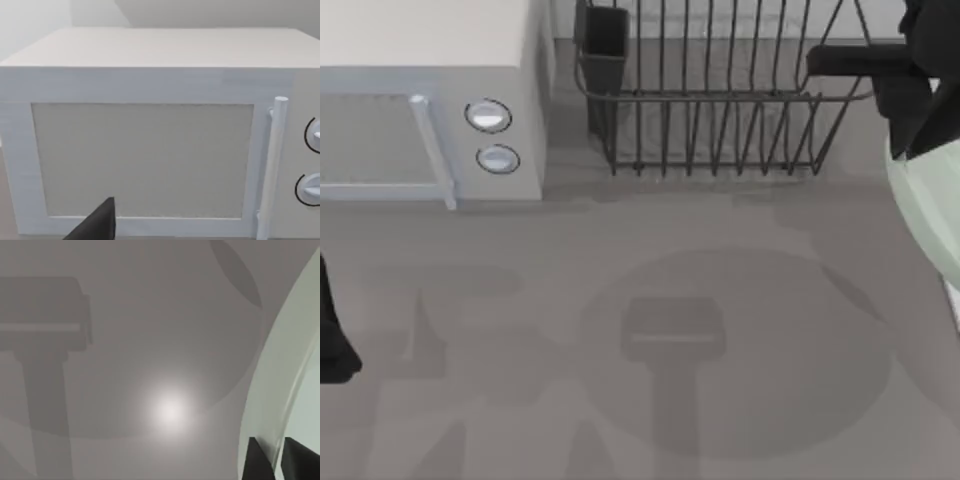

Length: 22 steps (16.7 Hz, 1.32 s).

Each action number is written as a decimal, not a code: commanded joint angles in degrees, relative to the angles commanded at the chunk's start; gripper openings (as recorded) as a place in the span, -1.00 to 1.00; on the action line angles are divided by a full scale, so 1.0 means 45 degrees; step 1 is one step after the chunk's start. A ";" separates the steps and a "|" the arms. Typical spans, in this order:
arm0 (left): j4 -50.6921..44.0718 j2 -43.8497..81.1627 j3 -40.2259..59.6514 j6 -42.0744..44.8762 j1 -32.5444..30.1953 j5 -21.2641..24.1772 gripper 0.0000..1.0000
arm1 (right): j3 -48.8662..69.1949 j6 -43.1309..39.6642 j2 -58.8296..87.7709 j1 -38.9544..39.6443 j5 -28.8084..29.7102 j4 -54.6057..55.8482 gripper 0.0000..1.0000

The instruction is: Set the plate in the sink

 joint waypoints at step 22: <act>0.0000 0.0000 0.0000 0.0000 0.0000 0.0000 1.00 | 1.0346 -0.5589 0.9839 -0.5553 0.0041 -0.1590 -1.00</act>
